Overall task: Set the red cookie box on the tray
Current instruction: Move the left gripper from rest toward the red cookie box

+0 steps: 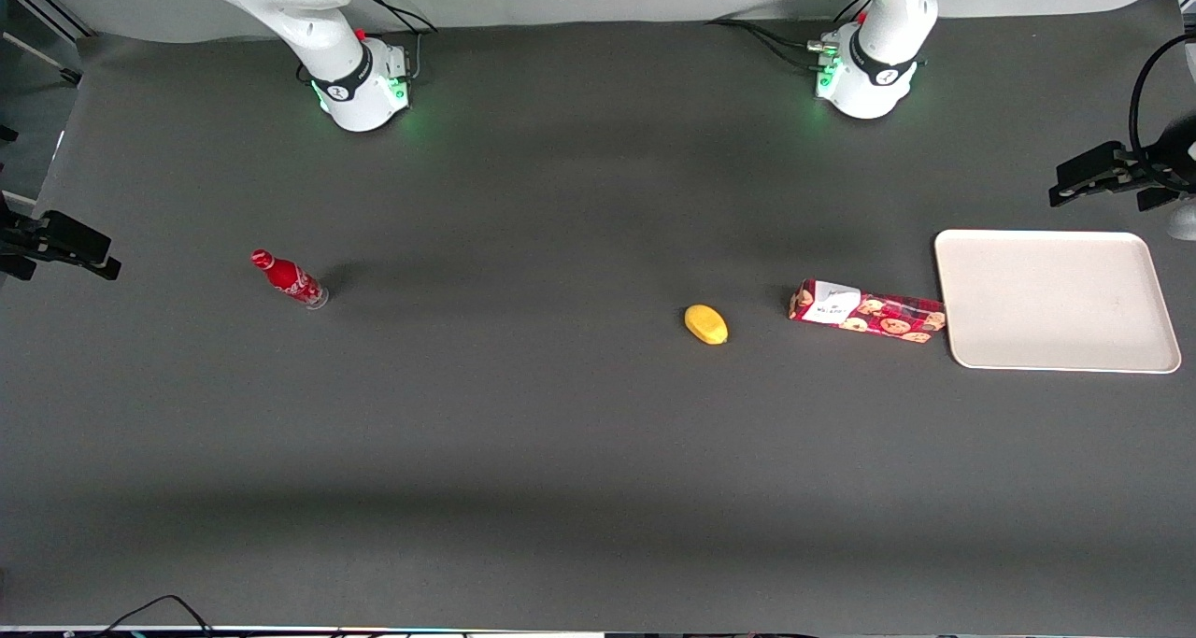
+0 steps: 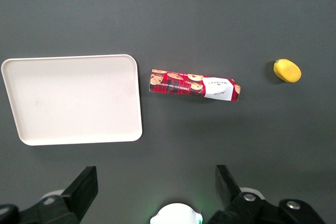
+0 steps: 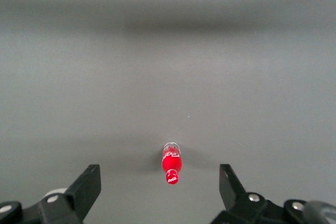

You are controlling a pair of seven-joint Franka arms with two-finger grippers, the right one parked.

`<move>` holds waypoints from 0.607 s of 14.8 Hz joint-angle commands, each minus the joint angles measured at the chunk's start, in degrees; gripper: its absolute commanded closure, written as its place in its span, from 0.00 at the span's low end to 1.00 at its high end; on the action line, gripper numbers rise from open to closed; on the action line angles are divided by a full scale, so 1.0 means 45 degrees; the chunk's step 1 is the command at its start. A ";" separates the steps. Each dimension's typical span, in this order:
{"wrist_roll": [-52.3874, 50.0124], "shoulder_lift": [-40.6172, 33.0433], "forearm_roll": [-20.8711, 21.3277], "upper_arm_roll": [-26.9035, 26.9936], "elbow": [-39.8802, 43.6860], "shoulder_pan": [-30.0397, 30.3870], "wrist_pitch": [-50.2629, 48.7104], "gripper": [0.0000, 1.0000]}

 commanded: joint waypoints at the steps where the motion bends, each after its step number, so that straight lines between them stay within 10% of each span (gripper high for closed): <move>1: 0.0277 0.0058 0.0565 -0.0316 0.0401 -0.0073 -0.0330 0.00; 6: -0.0151 0.0136 0.0626 -0.0220 0.0051 -0.0034 -0.1243 0.00; 9: -0.4098 0.0136 0.0394 -0.0298 -0.0495 -0.0073 -0.1602 0.00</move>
